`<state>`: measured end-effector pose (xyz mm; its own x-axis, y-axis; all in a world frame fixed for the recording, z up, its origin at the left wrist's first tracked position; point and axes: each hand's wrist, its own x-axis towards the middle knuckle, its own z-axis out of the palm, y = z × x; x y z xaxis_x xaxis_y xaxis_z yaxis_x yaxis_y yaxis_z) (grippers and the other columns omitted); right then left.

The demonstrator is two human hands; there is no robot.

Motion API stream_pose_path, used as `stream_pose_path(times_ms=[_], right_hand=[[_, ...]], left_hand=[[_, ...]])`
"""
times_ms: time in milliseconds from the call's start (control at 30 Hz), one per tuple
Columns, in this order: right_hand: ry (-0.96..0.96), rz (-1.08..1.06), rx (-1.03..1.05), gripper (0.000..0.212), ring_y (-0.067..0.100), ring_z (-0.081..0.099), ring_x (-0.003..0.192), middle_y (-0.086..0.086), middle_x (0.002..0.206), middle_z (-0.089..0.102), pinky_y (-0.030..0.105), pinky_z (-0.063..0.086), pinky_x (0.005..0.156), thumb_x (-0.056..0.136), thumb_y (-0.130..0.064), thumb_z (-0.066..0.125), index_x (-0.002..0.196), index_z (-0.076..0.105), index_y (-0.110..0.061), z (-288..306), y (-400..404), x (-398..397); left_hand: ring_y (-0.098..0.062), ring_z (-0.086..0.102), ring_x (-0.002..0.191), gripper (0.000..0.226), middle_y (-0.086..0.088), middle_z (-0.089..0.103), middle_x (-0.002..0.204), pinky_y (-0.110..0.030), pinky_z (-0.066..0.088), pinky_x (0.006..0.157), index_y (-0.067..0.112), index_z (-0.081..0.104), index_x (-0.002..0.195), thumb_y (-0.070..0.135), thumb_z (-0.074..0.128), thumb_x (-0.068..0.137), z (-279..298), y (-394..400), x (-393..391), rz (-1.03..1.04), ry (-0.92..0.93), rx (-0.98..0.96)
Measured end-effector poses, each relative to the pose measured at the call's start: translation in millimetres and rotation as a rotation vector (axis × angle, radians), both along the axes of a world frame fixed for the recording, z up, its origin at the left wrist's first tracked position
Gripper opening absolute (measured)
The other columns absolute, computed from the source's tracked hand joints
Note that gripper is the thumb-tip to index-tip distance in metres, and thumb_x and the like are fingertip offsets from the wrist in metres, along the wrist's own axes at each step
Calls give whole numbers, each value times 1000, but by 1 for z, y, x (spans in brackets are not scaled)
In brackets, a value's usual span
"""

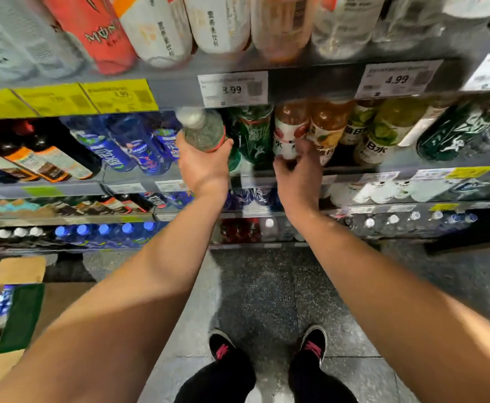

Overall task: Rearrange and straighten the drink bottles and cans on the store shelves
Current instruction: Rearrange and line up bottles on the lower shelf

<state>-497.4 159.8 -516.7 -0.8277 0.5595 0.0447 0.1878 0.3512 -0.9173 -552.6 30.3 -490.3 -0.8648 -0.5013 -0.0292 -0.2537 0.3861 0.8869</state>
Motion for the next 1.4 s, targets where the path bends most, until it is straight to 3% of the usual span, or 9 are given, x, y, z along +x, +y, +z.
stream_pose_path(times_ms=[133,433,667,867,933,1033,1167,1267,1400], right_hand=[[43,-62,19,40,25,56,119,10,125,62,39,46,101,90,-17,68,127,56,-5,-10,-11,-7],[155,-164,53,44,28,50,126,13,133,53,38,44,106,86,-15,69,127,55,-7,-15,-30,-14],[80,-177,95,72,36,45,132,22,143,43,45,39,112,84,-15,71,144,36,4,-23,-22,-25],[119,-178,108,76,32,36,141,21,151,37,18,21,113,86,-16,71,148,31,3,-37,-11,-28],[134,-149,98,76,30,38,141,20,152,38,11,19,112,86,-16,72,148,32,3,-41,-5,-29],[143,-88,105,75,31,42,138,19,150,41,27,33,115,85,-16,73,147,34,3,-47,5,-31],[120,-14,108,79,30,37,139,21,155,32,-7,12,100,88,-14,70,151,26,3,-52,17,-33],[91,6,97,84,31,31,143,21,156,28,18,22,116,87,-18,72,152,22,0,-50,15,-38],[43,-58,163,82,34,35,135,21,145,35,35,32,111,80,-22,78,145,33,-1,-43,9,-47]], left_hand=[[-29,66,107,59,-11,71,115,-30,44,83,9,60,117,34,86,70,1,-1,-22,-123,15,-118],[-35,60,113,56,-16,63,120,-41,47,87,3,62,116,40,78,77,-8,-16,-42,-100,-46,-334],[-40,47,121,89,-24,51,127,-39,33,104,-10,45,127,39,90,67,-22,-16,-23,-15,207,-216],[-9,47,78,43,3,45,86,-24,42,77,13,49,103,9,83,76,-37,29,7,-167,376,29],[-2,57,86,53,1,54,92,-23,50,85,16,45,112,0,80,76,-42,43,4,-292,325,27],[-14,58,102,55,-8,61,113,-22,48,90,12,50,119,14,83,75,-45,52,-9,-352,251,45],[-13,54,96,46,1,58,105,-22,41,82,7,54,115,18,82,79,-48,57,-17,-240,195,-36],[-21,59,109,58,-4,65,118,-28,43,94,8,56,124,25,85,76,-52,56,-9,-95,222,-29],[-19,56,120,66,-6,62,128,-21,38,103,6,56,130,25,86,75,-51,54,-2,18,240,-43]])
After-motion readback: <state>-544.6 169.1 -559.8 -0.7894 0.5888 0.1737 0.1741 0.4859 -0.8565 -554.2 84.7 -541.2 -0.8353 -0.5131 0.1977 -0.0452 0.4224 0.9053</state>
